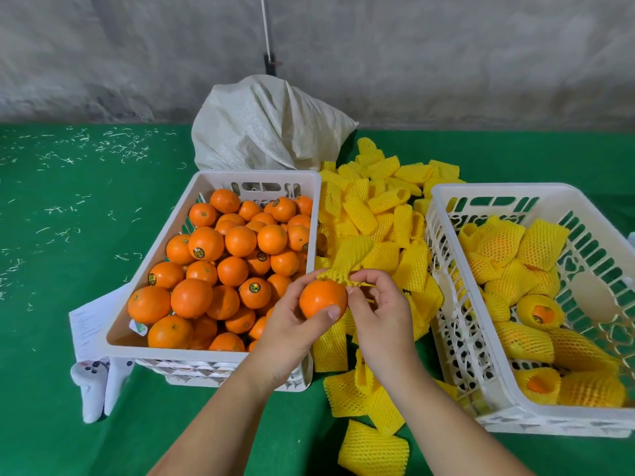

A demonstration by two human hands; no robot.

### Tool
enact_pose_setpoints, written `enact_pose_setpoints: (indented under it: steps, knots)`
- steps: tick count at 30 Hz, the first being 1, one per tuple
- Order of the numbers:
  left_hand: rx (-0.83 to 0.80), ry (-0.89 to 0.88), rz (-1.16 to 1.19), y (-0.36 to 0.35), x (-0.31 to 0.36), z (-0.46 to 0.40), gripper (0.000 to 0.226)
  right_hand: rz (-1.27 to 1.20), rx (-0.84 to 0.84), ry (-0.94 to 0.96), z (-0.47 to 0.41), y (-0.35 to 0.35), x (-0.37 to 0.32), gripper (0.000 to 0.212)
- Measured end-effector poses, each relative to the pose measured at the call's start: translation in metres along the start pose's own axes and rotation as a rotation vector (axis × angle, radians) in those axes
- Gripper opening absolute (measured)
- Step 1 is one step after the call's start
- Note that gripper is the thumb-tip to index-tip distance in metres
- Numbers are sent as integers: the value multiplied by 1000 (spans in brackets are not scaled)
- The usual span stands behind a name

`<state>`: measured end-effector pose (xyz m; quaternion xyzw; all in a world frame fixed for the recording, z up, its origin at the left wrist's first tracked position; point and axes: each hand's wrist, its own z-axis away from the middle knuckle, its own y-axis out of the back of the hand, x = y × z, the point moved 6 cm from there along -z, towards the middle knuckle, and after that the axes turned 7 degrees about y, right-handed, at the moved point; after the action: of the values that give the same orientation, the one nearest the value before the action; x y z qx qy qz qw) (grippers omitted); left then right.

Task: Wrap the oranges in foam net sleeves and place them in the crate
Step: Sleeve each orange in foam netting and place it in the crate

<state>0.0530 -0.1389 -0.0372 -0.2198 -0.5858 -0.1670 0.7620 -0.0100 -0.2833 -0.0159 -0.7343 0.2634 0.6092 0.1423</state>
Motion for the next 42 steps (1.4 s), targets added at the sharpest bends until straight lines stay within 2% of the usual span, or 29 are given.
enact_pose_setpoints:
  steps: [3,5,8,11,13,14,16,20,23,26,29,33,35,37,40,42]
  knots:
    - [61,-52,-18,-2,3,3,60,84,-24,107,5,4,-18,22]
    - [138,-89,19,-4,3,5,59,131,-37,204,9,4,-30,14]
    - [244,-59,126,0,-2,4,66,170,-112,294,17,-7,-38,19]
    - [41,18,255,3,-5,1,74,215,-148,256,15,-15,-31,36]
    - [-74,-30,98,0,-1,3,78,289,-110,287,9,-12,-32,40]
    - [-71,-81,2,-2,1,3,75,312,-92,308,6,-10,-34,37]
    - [18,-142,-50,-4,3,4,64,347,-74,364,2,-5,-40,30]
    - [221,-137,92,1,2,3,60,405,-165,555,14,-12,-53,26]
    - [247,-113,49,1,1,3,59,392,-88,476,19,-10,-40,30]
    - [90,-122,33,-3,2,4,63,305,-71,353,14,-4,-27,40]
    - [-36,-155,15,-6,2,5,65,328,-55,409,7,4,-29,38]
    - [144,-144,37,-4,1,3,52,372,36,552,10,13,-37,24]
    - [230,-133,59,1,-1,2,49,375,7,589,20,3,-37,23]
    - [250,-140,4,4,-1,1,48,344,-41,506,28,-8,-29,29]
    - [190,-155,-34,1,1,3,54,242,-32,309,25,-10,-15,43]
    - [194,-161,-27,2,1,6,51,249,-14,318,21,-5,-13,41]
